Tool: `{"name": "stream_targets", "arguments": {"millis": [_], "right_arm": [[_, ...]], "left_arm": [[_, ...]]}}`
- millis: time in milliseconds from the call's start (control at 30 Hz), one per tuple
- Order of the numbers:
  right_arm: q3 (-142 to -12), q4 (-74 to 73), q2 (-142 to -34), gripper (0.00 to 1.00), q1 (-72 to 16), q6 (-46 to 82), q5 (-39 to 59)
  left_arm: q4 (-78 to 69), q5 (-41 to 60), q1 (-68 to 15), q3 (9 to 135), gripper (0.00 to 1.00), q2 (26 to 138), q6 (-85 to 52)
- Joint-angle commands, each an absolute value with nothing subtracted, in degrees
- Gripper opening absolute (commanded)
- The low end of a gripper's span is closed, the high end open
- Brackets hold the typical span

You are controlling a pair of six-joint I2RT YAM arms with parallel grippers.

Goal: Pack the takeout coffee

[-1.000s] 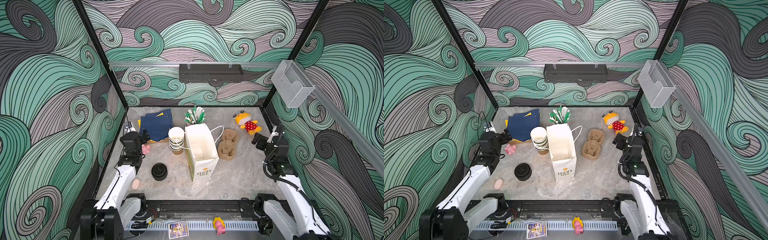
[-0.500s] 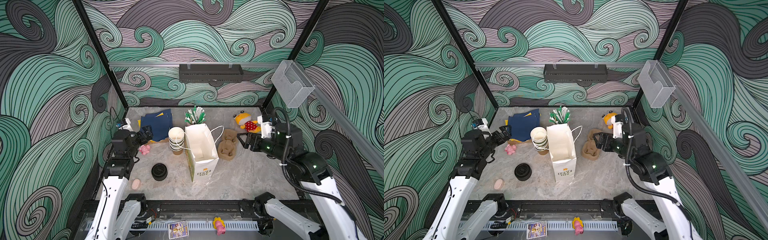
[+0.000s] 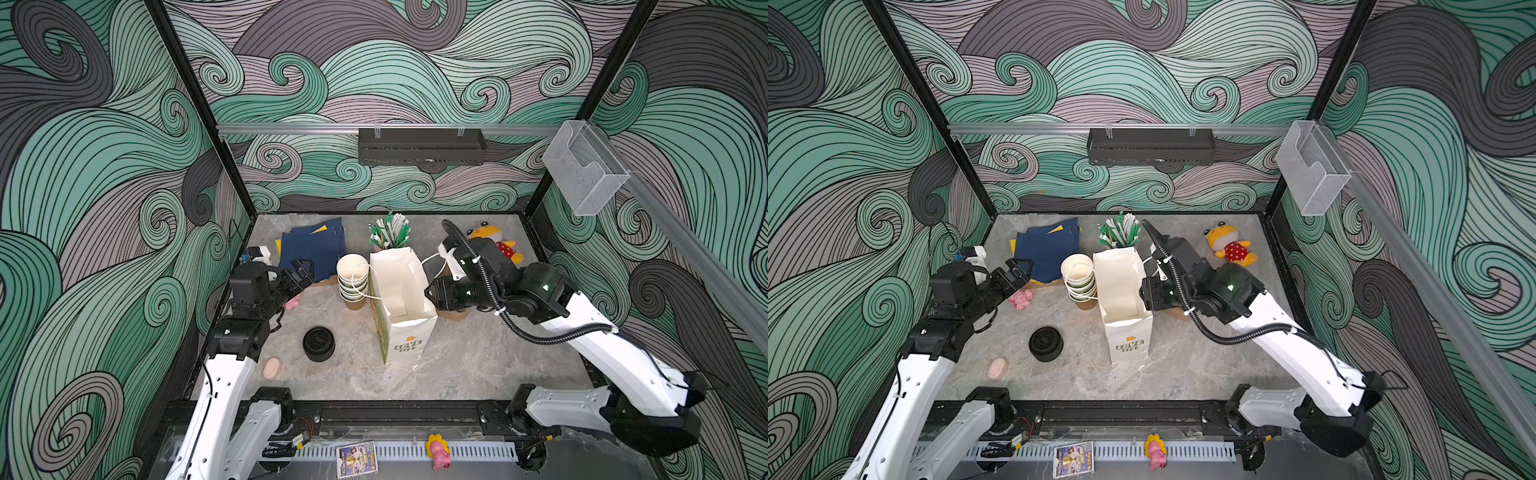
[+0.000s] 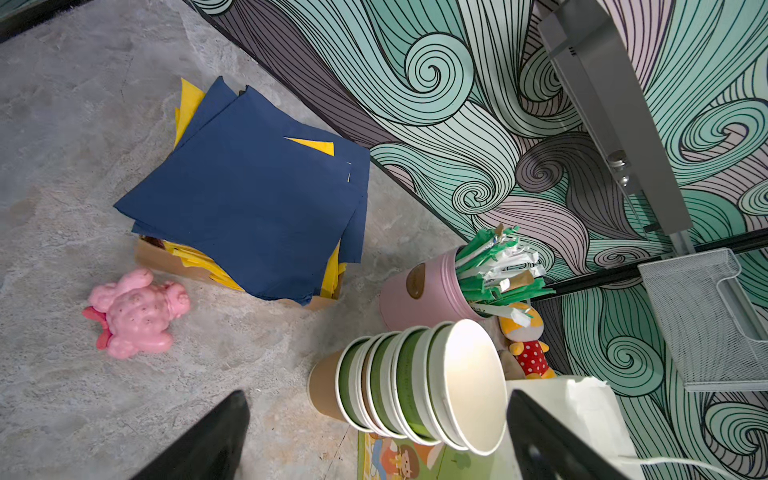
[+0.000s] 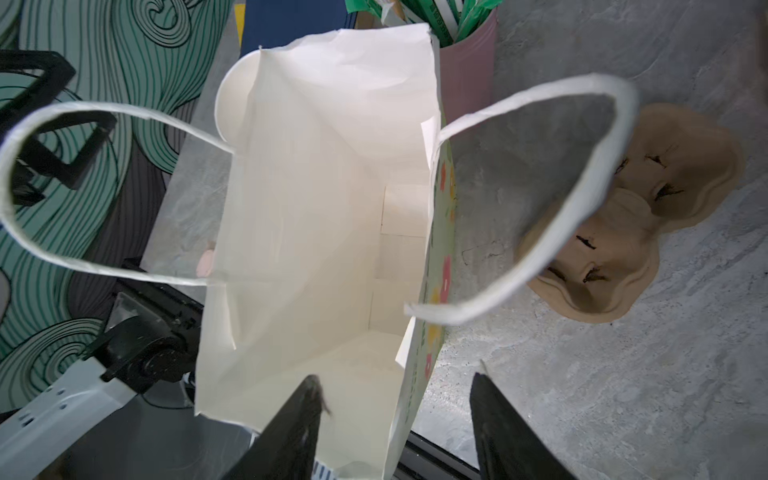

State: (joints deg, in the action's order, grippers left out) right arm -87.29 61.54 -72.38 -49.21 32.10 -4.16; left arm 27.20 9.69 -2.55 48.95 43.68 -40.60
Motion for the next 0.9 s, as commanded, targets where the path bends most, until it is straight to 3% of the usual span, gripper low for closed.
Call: {"name": "stream_targets", "arguments": {"millis": [0, 233, 533, 867], "right_arm": [[-86.66, 59.49, -74.21, 0.5, -49.94, 34.81, -10.15], [-86.92, 57.81, -79.98, 0.35, -50.01, 36.81, -11.49], [-85.98, 56.86, -81.23, 0.03, -49.97, 39.31, -15.88], [-81.94, 56.82, -75.43, 0.0, -47.5, 41.86, -24.24]], "left_arm": [[26.82, 10.37, -3.08, 49.97, 0.98, 44.16, -42.01], [26.2, 10.11, -3.42, 49.92, 0.98, 44.75, -42.43], [24.97, 9.94, -4.28, 49.74, 0.98, 45.85, -43.83], [23.51, 9.53, -5.43, 50.16, 0.98, 48.01, -43.95]]}}
